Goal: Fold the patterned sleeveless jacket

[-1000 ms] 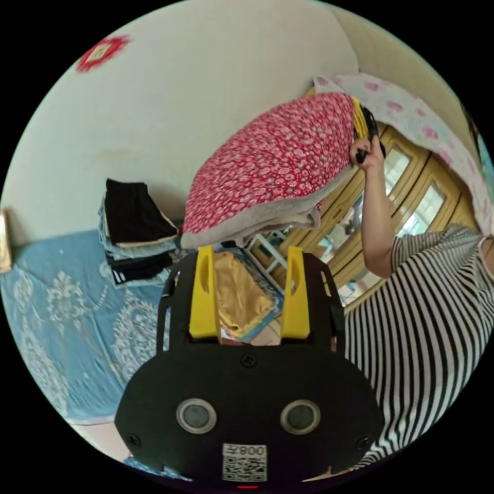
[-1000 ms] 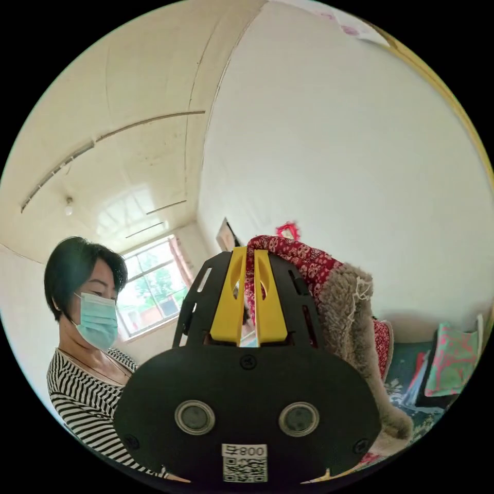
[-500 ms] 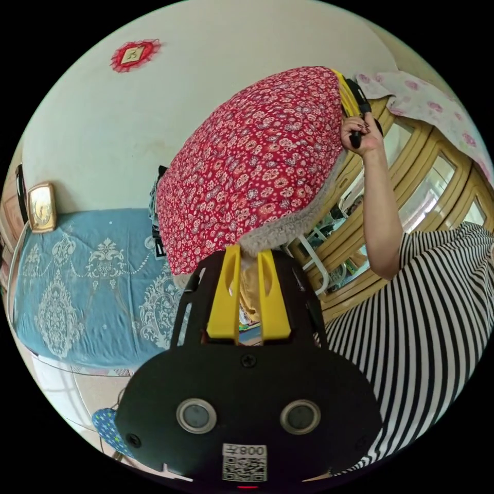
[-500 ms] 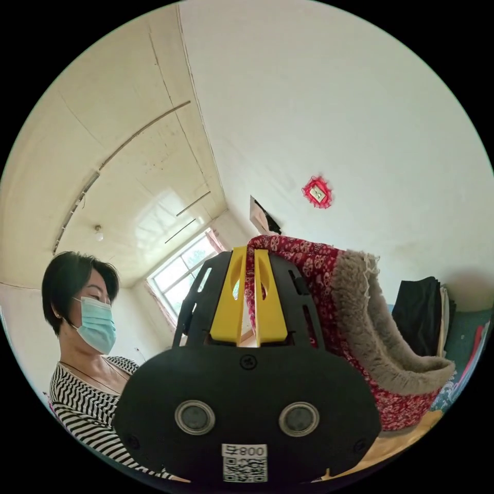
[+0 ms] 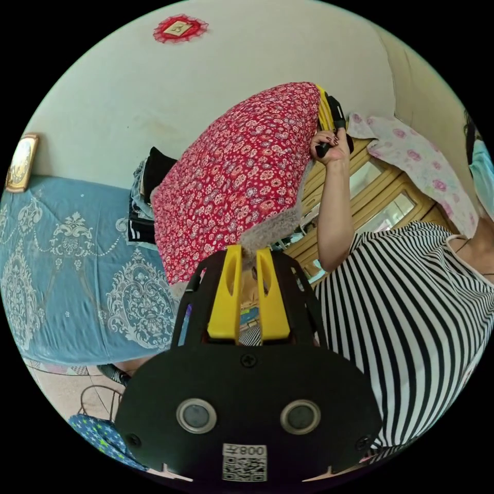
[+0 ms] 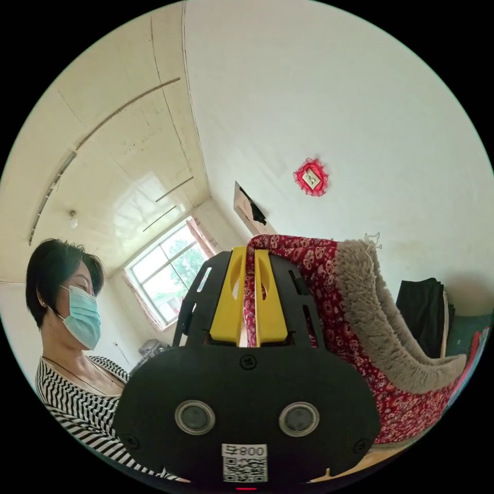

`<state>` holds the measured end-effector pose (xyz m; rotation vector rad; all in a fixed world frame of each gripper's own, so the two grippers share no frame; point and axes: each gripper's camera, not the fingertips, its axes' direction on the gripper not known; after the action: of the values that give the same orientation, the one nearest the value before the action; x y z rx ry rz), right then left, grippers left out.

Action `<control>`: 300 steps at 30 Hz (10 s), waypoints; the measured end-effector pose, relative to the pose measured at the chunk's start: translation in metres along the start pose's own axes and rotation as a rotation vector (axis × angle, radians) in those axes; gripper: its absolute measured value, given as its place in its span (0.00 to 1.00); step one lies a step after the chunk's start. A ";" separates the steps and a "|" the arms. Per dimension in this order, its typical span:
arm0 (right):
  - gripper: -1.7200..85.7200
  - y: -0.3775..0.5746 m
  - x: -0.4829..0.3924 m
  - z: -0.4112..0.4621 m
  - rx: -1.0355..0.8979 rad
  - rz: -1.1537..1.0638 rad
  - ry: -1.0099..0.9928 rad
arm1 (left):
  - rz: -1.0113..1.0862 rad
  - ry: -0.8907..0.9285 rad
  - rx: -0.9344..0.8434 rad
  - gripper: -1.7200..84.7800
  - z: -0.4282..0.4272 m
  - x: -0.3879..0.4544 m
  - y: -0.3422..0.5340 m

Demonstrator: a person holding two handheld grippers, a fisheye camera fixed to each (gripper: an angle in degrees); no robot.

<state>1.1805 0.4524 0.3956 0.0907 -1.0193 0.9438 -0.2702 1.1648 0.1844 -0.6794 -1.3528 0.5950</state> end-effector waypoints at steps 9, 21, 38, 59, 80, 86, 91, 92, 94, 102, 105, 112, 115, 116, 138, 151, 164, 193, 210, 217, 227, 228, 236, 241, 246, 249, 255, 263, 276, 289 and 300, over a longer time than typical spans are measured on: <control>0.05 0.008 -0.022 0.411 -0.187 -0.058 0.211 | -0.170 0.178 -0.006 0.06 -0.159 -0.201 -0.051; 0.05 0.282 0.080 1.036 -1.096 0.251 0.050 | -1.081 -0.079 0.005 0.06 -0.378 -0.496 0.038; 0.10 0.469 0.207 1.073 -1.081 0.725 0.426 | -0.759 -0.166 0.050 0.13 -0.566 -0.651 -0.241; 0.12 0.645 0.288 1.153 -0.800 1.108 0.670 | -0.474 -0.177 -0.644 0.16 -0.471 -1.010 -0.603; 0.05 0.646 0.027 1.084 -0.135 0.886 0.120 | -0.254 -0.180 -0.009 0.06 -0.779 -0.934 -0.704; 0.06 0.588 -0.006 1.090 0.007 0.733 0.217 | -0.169 -0.267 0.108 0.08 -0.808 -0.948 -0.755; 0.09 0.585 0.075 1.120 -0.085 0.768 0.474 | -0.357 -0.415 -0.001 0.10 -0.778 -1.027 -0.779; 0.09 0.589 0.084 1.122 -0.129 0.790 0.538 | -0.414 -0.397 -0.006 0.11 -0.772 -1.040 -0.770; 0.07 0.616 0.104 1.125 -0.282 0.910 0.706 | -0.429 -0.319 0.002 0.11 -0.768 -1.047 -0.753; 0.07 0.740 0.037 1.072 -0.468 0.961 0.681 | -0.634 -0.398 -0.386 0.13 -0.766 -1.078 -0.599; 0.08 0.795 0.006 1.044 -0.584 1.050 0.725 | -0.763 -0.437 -0.379 0.14 -0.787 -1.092 -0.555; 0.11 0.858 -0.033 1.005 -0.648 1.161 0.736 | -0.804 -0.513 -0.424 0.16 -0.798 -1.123 -0.524; 0.12 0.871 -0.039 1.006 -0.700 1.121 0.718 | -0.780 -0.518 -0.470 0.16 -0.790 -1.134 -0.510; 0.12 0.874 -0.039 1.007 -0.710 1.119 0.706 | -0.764 -0.527 -0.476 0.16 -0.788 -1.135 -0.504; 0.06 0.886 -0.132 0.994 -0.509 0.874 0.343 | -0.510 -0.247 -0.205 0.07 -0.853 -1.053 -0.348; 0.05 0.891 -0.232 0.960 -0.529 0.924 0.477 | -0.555 -0.216 -0.268 0.10 -0.875 -0.998 -0.169; 0.04 0.814 -0.252 1.055 -0.442 0.756 0.606 | -0.117 -0.236 -0.503 0.16 -0.720 -0.882 -0.104; 0.05 0.623 -0.110 1.485 -0.589 0.565 0.352 | -0.145 -0.153 -0.378 0.06 -0.706 -0.902 -0.013; 0.06 0.582 -0.147 1.577 -0.749 0.448 0.389 | -0.354 -0.540 0.209 0.06 -0.877 -0.937 0.025; 0.09 0.594 -0.107 1.480 -0.779 0.562 0.796 | -0.084 -0.267 0.174 0.10 -0.810 -0.896 -0.025; 0.10 0.605 -0.106 1.511 -0.927 0.451 0.934 | -0.160 -0.029 -0.462 0.13 -0.563 -0.927 -0.015; 0.10 0.604 -0.106 1.511 -0.935 0.444 0.934 | -0.200 -0.026 -0.558 0.12 -0.537 -0.935 -0.006; 0.07 0.603 -0.107 1.501 -0.978 0.390 0.949 | -0.183 -0.012 -0.651 0.07 -0.481 -0.949 -0.010; 0.04 0.578 -0.124 1.459 -0.839 0.438 0.770 | -0.174 0.050 -0.513 0.06 -0.491 -0.938 -0.028; 0.04 0.562 -0.137 1.425 -0.705 0.445 0.658 | -0.176 -0.024 -0.479 0.06 -0.497 -0.945 -0.037; 0.04 0.592 -0.110 1.435 -0.845 0.487 0.706 | -0.274 -0.026 -0.594 0.06 -0.461 -0.971 -0.023; 0.03 0.605 -0.105 1.397 -0.797 0.537 0.663 | -0.287 -0.059 -0.565 0.07 -0.435 -0.972 -0.023; 0.02 0.580 -0.155 1.275 -0.709 0.408 0.916 | -0.167 -0.209 -0.445 0.05 -0.433 -0.954 -0.044; 0.02 0.648 -0.136 1.232 -1.001 0.278 1.262 | 0.018 -0.267 -0.693 0.02 -0.310 -0.934 -0.060; 0.02 0.720 -0.189 1.126 -0.908 0.454 0.956 | 0.050 -0.240 -0.724 0.02 -0.266 -0.918 -0.055; 0.02 0.738 -0.219 1.080 -0.906 0.479 0.871 | 0.061 -0.270 -0.790 0.02 -0.250 -0.905 -0.064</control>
<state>-0.1197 0.2615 0.5756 -1.2613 -0.5533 0.7326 -0.1385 0.4353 -0.3953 -1.3108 -1.8389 0.1785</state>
